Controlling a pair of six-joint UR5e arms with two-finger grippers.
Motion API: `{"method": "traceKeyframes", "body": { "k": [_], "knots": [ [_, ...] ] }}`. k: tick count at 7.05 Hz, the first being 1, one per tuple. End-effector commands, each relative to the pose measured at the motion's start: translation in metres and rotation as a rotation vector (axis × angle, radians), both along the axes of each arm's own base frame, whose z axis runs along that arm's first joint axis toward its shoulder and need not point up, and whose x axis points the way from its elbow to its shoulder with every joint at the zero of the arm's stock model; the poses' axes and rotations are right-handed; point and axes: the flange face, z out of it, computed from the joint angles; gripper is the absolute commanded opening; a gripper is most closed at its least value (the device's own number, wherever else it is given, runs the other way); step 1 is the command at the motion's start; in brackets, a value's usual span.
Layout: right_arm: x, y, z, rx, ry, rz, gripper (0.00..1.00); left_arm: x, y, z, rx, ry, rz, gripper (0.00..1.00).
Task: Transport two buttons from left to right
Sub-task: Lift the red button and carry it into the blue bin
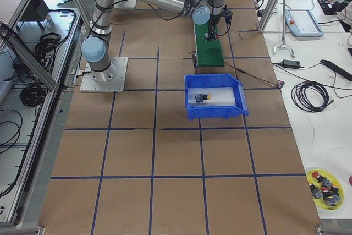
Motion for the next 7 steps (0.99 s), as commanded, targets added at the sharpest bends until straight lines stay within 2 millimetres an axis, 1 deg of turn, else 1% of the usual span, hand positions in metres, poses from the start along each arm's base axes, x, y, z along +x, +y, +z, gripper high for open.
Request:
{"method": "traceKeyframes", "body": {
  "k": [1,2,3,4,5,6,7],
  "knots": [
    [-0.128,0.011,0.046,0.014,-0.006,-0.002,0.05,0.000,0.000,0.000,0.000,0.000,0.000,0.99],
    [-0.176,0.011,0.054,0.003,0.001,0.052,0.05,0.000,0.000,-0.001,0.001,0.000,0.000,0.99],
    [-0.228,0.012,0.053,-0.013,0.003,0.121,0.05,0.000,0.000,-0.001,0.001,0.000,0.000,0.99],
    [-0.269,0.014,0.059,-0.036,0.012,0.138,0.05,0.000,0.000,-0.001,0.001,0.000,0.000,0.99],
    [-0.287,-0.001,0.055,-0.045,0.013,0.172,0.05,0.000,0.000,-0.001,0.001,0.000,0.002,0.99],
    [-0.296,-0.019,0.024,-0.013,-0.013,0.181,0.05,-0.001,0.000,-0.001,0.001,0.000,0.000,0.99],
    [-0.304,-0.032,-0.005,0.001,-0.026,0.218,0.05,-0.001,0.000,-0.001,0.001,0.000,0.000,0.99]
  ]
}}
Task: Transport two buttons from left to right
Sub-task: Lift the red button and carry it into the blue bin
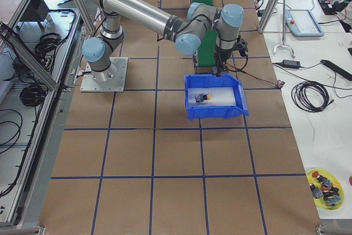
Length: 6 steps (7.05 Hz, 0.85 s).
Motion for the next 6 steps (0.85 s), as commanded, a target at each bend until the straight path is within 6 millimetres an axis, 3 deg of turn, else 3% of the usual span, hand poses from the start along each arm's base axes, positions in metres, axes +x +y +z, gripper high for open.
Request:
{"method": "traceKeyframes", "body": {
  "k": [1,3,4,6],
  "knots": [
    [-0.019,-0.029,-0.057,-0.004,-0.003,0.039,0.05,0.000,0.000,0.001,-0.002,0.000,0.000,0.99],
    [-0.029,-0.049,-0.118,0.002,-0.005,0.069,0.05,0.000,0.000,0.001,-0.002,0.000,0.001,0.99],
    [-0.029,-0.050,-0.131,0.011,-0.008,0.067,0.05,0.001,0.000,0.001,-0.003,0.000,0.001,0.99],
    [-0.029,-0.047,-0.134,0.016,-0.004,0.069,0.05,0.001,0.000,0.001,-0.003,0.000,0.001,0.99]
  ]
}}
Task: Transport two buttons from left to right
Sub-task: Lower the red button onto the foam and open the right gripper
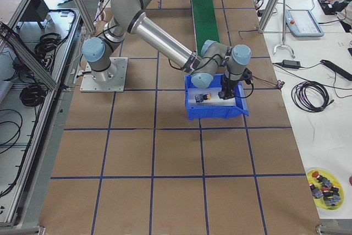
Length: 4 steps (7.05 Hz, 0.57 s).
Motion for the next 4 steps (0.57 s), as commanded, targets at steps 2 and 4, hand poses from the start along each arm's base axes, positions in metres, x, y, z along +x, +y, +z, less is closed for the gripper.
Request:
{"method": "traceKeyframes", "body": {
  "k": [2,4],
  "knots": [
    [-0.0004,0.0017,-0.0062,0.013,0.008,0.000,0.07,0.0001,0.0000,0.0001,0.000,0.000,0.000,0.99],
    [0.0020,0.0073,-0.0124,0.028,0.004,-0.009,0.10,0.0001,0.0000,0.0001,0.000,0.000,0.000,0.99]
  ]
}}
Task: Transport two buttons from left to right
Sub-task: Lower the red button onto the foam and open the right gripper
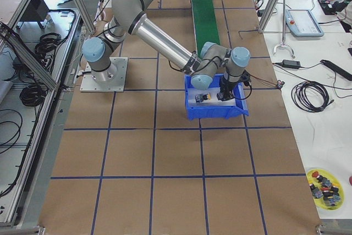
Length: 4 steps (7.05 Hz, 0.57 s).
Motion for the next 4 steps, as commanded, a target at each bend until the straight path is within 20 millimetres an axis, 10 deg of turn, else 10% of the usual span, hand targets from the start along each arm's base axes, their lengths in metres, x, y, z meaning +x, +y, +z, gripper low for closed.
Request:
{"method": "traceKeyframes", "body": {
  "k": [1,3,4],
  "knots": [
    [0.0015,0.0035,-0.0049,0.010,-0.003,-0.004,0.15,0.0000,0.0000,0.0000,0.000,0.000,0.000,0.99],
    [0.0011,-0.0011,0.0004,-0.025,-0.004,0.001,0.84,0.0000,0.0000,0.0000,0.000,0.000,0.000,0.99],
    [0.0007,-0.0020,0.0013,-0.034,0.000,0.001,0.88,0.0000,0.0000,0.0000,0.000,0.000,0.000,0.99]
  ]
}}
